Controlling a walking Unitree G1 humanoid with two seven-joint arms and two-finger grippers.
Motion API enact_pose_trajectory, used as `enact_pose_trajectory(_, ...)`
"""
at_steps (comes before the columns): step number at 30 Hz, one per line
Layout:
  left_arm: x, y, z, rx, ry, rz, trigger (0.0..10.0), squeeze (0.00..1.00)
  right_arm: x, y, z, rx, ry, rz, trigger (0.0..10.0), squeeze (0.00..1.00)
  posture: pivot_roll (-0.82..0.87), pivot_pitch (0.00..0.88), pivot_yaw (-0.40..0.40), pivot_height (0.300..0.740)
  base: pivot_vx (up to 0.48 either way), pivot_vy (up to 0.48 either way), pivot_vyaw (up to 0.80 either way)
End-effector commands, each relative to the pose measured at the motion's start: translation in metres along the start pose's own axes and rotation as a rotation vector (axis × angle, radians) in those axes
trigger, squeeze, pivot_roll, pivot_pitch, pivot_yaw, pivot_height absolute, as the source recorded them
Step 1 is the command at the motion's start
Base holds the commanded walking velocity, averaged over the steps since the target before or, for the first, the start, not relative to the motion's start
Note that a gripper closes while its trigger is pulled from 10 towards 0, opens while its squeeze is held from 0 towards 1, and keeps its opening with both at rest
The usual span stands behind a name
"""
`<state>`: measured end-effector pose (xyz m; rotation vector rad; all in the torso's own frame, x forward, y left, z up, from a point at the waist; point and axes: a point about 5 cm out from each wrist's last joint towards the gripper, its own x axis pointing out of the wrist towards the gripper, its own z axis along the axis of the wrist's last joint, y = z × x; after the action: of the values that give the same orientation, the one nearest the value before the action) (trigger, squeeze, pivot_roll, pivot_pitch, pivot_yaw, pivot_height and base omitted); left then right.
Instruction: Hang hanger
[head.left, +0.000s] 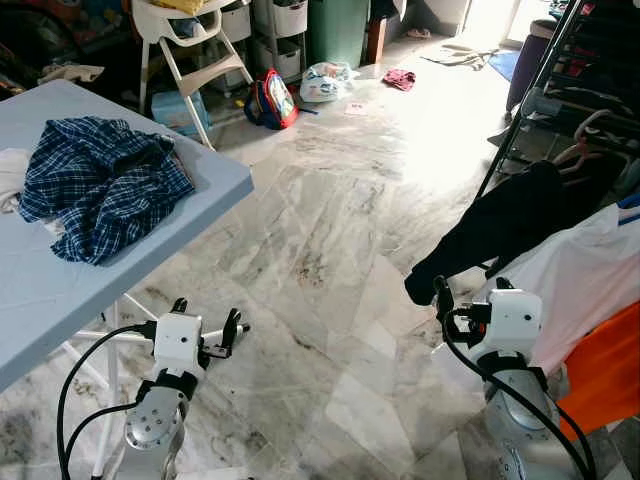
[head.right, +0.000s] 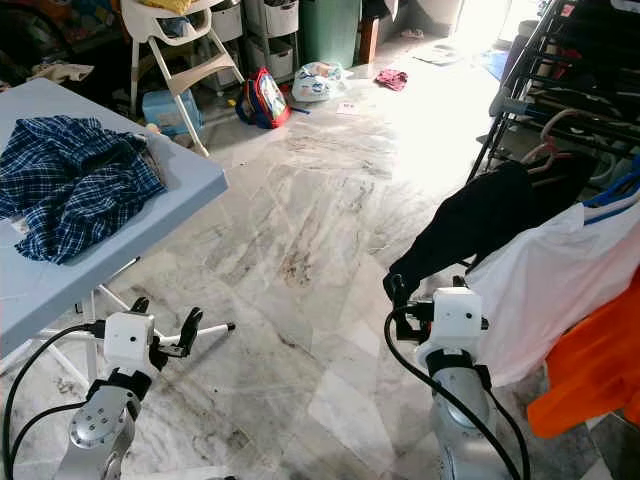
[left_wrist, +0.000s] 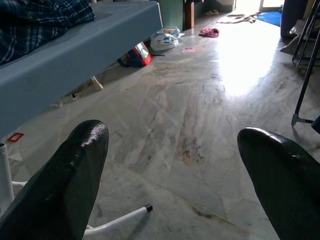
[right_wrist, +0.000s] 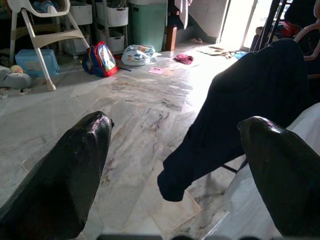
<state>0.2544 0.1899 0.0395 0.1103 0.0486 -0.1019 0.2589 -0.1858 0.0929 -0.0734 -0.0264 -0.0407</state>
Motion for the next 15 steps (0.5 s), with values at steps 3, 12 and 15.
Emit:
enact_pose_trajectory(3,0.05,-0.022,0.004,-0.015,0.186,-0.177,10.0,0.0,-0.012,0.003,-0.043,0.101,0.244,-0.117,10.0,0.0,-0.05,0.186,0.089,0.74,0.0,0.0,0.0)
enact_pose_trajectory(12,0.05,-0.022,0.004,-0.014,0.179,-0.168,10.0,0.0,-0.014,0.004,-0.046,0.099,0.252,-0.114,10.0,0.0,-0.06,0.187,0.089,0.74,0.0,0.0,0.0)
enact_pose_trajectory(15,0.05,-0.037,0.013,-0.063,0.107,-0.198,10.0,0.0,-0.027,0.002,-0.04,0.095,0.191,-0.139,10.0,0.0,-0.05,0.208,0.087,0.74,0.0,0.0,0.0)
